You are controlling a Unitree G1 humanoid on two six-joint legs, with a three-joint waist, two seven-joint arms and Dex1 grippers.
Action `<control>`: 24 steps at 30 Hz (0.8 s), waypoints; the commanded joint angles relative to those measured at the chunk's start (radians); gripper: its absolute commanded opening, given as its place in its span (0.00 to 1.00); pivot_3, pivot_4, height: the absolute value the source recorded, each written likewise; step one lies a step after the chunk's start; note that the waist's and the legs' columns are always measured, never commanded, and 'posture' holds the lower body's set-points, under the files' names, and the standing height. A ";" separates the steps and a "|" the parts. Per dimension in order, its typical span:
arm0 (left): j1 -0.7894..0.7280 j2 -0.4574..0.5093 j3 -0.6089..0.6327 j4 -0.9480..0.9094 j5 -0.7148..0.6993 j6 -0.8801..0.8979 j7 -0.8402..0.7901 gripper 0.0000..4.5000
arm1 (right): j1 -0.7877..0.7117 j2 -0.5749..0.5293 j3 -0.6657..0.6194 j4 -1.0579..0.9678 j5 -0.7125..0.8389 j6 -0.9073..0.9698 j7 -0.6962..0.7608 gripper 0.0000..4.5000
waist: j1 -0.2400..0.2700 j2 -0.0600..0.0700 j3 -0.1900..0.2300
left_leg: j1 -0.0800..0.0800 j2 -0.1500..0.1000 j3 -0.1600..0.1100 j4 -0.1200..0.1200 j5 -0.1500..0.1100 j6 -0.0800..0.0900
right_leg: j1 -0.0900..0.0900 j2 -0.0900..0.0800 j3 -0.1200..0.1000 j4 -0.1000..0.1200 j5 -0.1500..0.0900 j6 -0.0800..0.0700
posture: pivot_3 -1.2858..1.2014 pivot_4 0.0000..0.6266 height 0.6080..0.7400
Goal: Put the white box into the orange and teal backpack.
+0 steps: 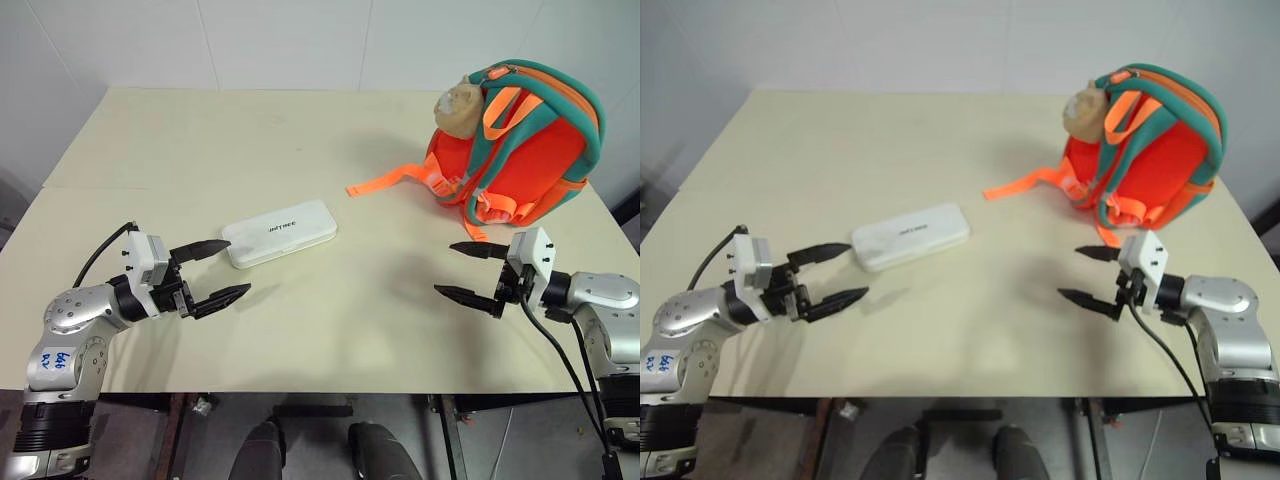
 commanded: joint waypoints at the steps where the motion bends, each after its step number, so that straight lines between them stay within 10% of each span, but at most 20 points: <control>1: 0.001 0.016 0.037 -0.021 0.002 -0.013 0.010 1.00 | -0.039 0.013 0.009 -0.036 0.003 0.014 -0.022 0.99 | -0.004 0.000 0.000 | 0.000 0.000 0.000 0.000 0.000 0.000 | 0.000 0.000 0.000 0.000 0.000 0.000 | 0.52 0.24 1.00; 11: 0.040 0.024 0.085 -0.021 0.018 0.005 0.081 0.96 | -0.210 0.110 0.123 0.019 -0.066 0.041 -0.088 0.95 | -0.015 0.000 0.000 | 0.000 0.000 0.000 0.001 0.000 0.000 | -0.001 0.000 0.000 0.002 0.000 0.000 | 0.52 0.24 1.00; 24: -0.019 -0.025 0.148 0.160 0.202 -0.034 0.417 0.08 | -0.686 0.377 0.242 0.790 -0.343 -0.260 -0.339 0.02 | -0.026 0.000 0.000 | -0.006 0.000 0.000 0.005 0.001 -0.001 | -0.010 -0.001 0.000 0.013 0.000 0.000 | 0.52 0.24 1.00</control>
